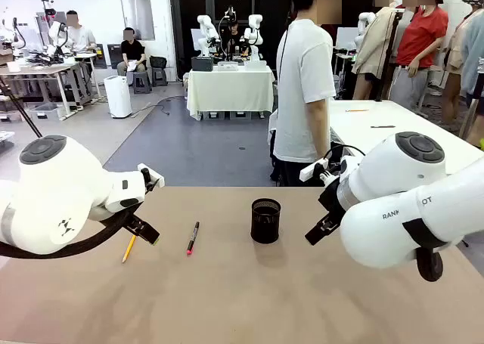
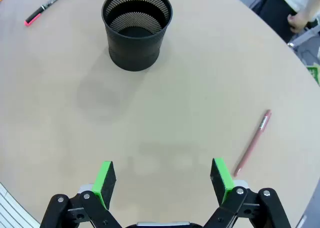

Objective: Place the pens into the pen holder.
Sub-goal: Pick up a writing instrument from the table and place it into the Pen holder.

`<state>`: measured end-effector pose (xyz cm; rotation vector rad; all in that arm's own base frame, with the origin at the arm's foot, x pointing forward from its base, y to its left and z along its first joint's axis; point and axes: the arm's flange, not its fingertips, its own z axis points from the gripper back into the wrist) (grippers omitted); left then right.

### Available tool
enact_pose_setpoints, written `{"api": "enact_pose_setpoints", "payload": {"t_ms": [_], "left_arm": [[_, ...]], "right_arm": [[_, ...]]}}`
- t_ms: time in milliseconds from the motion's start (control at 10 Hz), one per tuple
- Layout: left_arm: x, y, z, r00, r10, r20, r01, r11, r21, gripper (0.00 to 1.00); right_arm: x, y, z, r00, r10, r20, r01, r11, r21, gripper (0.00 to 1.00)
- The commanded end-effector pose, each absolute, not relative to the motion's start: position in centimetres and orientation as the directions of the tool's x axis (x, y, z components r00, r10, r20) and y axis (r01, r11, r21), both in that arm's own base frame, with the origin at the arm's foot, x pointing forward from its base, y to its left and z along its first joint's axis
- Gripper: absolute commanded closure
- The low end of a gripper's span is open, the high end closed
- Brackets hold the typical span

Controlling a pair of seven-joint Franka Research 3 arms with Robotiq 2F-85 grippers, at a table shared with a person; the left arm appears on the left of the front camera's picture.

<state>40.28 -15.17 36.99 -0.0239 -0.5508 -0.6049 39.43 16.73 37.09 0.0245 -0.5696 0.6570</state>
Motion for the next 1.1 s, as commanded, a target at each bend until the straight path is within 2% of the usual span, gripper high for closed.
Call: {"api": "enact_pose_setpoints", "payload": {"t_ms": [0, 1000], "left_arm": [[40.27, -15.17, 37.00, 0.683, -0.533, 0.498, 0.546, 0.827, 0.136, 0.00], [40.27, -15.17, 37.00, 0.683, -0.533, 0.498, 0.546, 0.827, 0.136, 0.00]], "right_arm": [[39.43, 16.73, 37.09, 0.645, 0.571, 0.508, -0.584, 0.797, -0.154, 0.00], [39.43, 16.73, 37.09, 0.645, 0.571, 0.508, -0.584, 0.797, -0.154, 0.00]]}}
